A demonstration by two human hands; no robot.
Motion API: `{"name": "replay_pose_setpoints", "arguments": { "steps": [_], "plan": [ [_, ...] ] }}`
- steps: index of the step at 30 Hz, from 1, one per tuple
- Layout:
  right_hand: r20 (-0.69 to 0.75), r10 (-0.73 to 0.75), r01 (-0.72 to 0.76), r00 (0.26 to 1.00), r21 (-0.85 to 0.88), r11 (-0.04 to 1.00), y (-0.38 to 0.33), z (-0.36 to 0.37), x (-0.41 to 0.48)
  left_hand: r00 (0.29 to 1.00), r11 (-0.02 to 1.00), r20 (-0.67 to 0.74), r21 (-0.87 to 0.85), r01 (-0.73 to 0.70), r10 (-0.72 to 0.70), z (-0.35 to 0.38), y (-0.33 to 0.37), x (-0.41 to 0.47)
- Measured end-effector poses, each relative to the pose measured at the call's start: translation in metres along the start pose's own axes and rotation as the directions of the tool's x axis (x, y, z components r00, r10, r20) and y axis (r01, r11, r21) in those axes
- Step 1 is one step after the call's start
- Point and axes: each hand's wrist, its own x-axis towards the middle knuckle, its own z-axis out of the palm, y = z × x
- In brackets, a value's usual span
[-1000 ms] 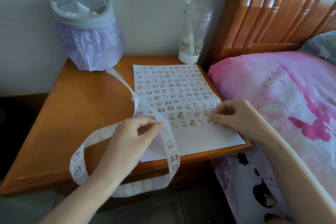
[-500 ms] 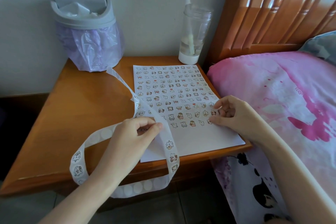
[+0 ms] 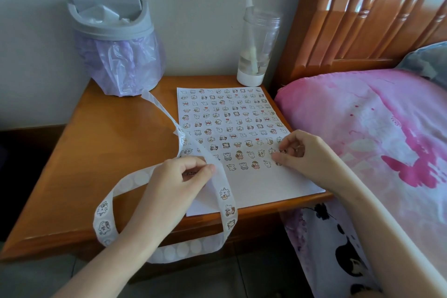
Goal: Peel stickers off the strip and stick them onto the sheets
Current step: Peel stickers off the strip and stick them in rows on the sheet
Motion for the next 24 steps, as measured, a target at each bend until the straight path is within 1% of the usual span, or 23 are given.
{"name": "replay_pose_setpoints", "arguments": {
  "steps": [3, 6, 7, 9, 11, 13, 17, 22, 24],
  "plan": [
    [-0.064, -0.034, 0.034, 0.997, -0.005, 0.999, -0.001, -0.001, -0.002, 1.000, 0.999, -0.001, -0.022, 0.023, -0.023, -0.001, 0.002, 0.001],
    [-0.150, -0.122, 0.131, 0.981, 0.048, 0.990, -0.020, 0.001, -0.014, 0.999, 0.992, -0.012, -0.120, 0.038, -0.040, -0.004, 0.006, 0.000],
    [-0.139, -0.159, 0.171, 0.977, 0.075, 0.982, -0.030, 0.004, -0.019, 0.999, 0.984, -0.012, -0.172, 0.045, -0.047, -0.004, 0.008, 0.000],
    [-0.036, -0.231, 0.234, 0.972, 0.140, 0.962, -0.051, 0.011, -0.032, 0.998, 0.964, -0.020, -0.262, 0.046, -0.053, -0.005, 0.013, -0.003],
    [0.107, -0.273, 0.243, 0.956, 0.232, 0.942, -0.068, 0.017, -0.045, 0.997, 0.951, -0.050, -0.307, 0.041, -0.059, -0.007, 0.017, -0.004],
    [0.181, -0.288, 0.221, 0.941, 0.319, 0.922, -0.076, 0.020, -0.053, 0.995, 0.943, -0.087, -0.332, 0.017, -0.049, -0.008, 0.021, -0.005],
    [0.199, -0.279, 0.192, 0.939, 0.369, 0.909, -0.078, 0.021, -0.055, 0.992, 0.936, -0.118, -0.353, -0.008, -0.036, -0.007, 0.025, -0.008],
    [0.193, -0.267, 0.166, 0.944, 0.420, 0.892, -0.078, 0.020, -0.055, 0.994, 0.911, -0.090, -0.412, 0.013, -0.055, -0.005, 0.030, -0.010],
    [0.179, -0.262, 0.167, 0.948, 0.420, 0.892, -0.078, 0.020, -0.055, 0.996, 0.895, -0.056, -0.445, 0.038, -0.071, -0.005, 0.031, -0.009]
  ]
}}
